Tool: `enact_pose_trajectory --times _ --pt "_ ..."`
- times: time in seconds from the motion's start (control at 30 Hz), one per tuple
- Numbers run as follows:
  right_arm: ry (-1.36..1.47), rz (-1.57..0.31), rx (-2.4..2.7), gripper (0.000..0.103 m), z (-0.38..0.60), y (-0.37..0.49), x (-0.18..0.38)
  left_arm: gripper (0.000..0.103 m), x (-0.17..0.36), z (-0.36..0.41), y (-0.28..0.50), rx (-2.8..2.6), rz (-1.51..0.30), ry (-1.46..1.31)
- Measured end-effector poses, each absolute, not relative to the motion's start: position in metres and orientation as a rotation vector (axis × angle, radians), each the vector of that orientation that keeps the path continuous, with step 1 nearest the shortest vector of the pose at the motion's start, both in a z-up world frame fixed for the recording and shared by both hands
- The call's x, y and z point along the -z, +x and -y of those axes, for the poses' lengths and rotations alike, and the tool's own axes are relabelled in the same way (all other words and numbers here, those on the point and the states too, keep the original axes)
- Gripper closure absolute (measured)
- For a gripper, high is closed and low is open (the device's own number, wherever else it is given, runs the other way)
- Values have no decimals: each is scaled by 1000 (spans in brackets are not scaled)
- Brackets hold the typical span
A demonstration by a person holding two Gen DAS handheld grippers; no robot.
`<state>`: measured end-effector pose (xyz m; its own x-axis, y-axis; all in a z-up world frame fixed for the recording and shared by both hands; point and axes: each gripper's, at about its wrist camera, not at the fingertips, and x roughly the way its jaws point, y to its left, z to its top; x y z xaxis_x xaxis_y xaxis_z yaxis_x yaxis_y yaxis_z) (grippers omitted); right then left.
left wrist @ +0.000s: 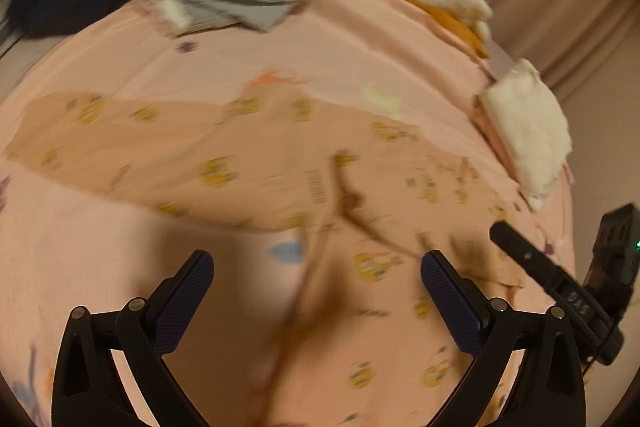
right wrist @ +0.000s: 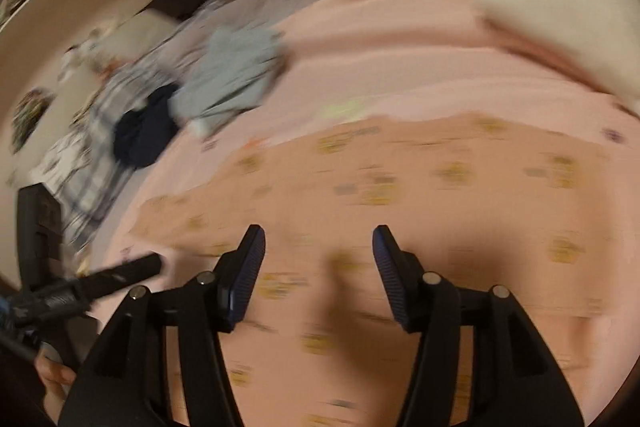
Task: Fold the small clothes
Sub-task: 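Fold the held sleeve across the shirt body and release with the right gripper, then grasp the other sleeve cuff with the left gripper and lift it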
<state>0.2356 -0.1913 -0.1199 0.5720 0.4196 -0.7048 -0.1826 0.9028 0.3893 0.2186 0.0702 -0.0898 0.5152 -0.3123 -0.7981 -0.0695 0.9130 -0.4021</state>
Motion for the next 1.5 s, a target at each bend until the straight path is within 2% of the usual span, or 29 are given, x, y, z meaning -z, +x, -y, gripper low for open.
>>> enact_pose_trajectory --times 0.1,0.13,0.2,0.23,0.27,0.37,0.6,0.73,0.8,0.87,0.9,1.23,1.5 --pt "330 -914 -265 66 227 235 133 2 87 -43 233 252 -1012 -413" --pt "349 -920 -247 72 236 235 137 7 87 -35 238 282 -1006 -419" --pt "385 -921 -197 76 254 237 146 23 91 -17 253 336 -1006 -422" --pt "400 -924 -181 78 262 236 148 36 94 -12 259 344 -1012 -422" --pt "426 -929 -163 79 274 236 153 44 99 -6 265 344 -1026 -420" --pt "464 -945 -132 79 288 235 164 55 118 1 280 311 -1062 -406" --pt "479 -974 -107 82 306 225 177 57 149 -22 281 209 -1097 -414" --pt "507 -964 -115 76 309 216 171 57 142 -29 275 229 -1103 -448" --pt "503 -943 -142 70 305 208 163 51 136 -36 267 226 -1095 -461" --pt "498 -918 -174 57 297 199 154 33 129 -49 257 208 -1075 -479" --pt "492 -906 -189 57 293 194 149 31 126 -60 249 202 -1055 -503" --pt "497 -860 -315 53 251 152 126 31 121 -184 196 4 -939 -751" --pt "447 -864 -378 52 220 145 117 31 147 -274 170 -127 -844 -1032"
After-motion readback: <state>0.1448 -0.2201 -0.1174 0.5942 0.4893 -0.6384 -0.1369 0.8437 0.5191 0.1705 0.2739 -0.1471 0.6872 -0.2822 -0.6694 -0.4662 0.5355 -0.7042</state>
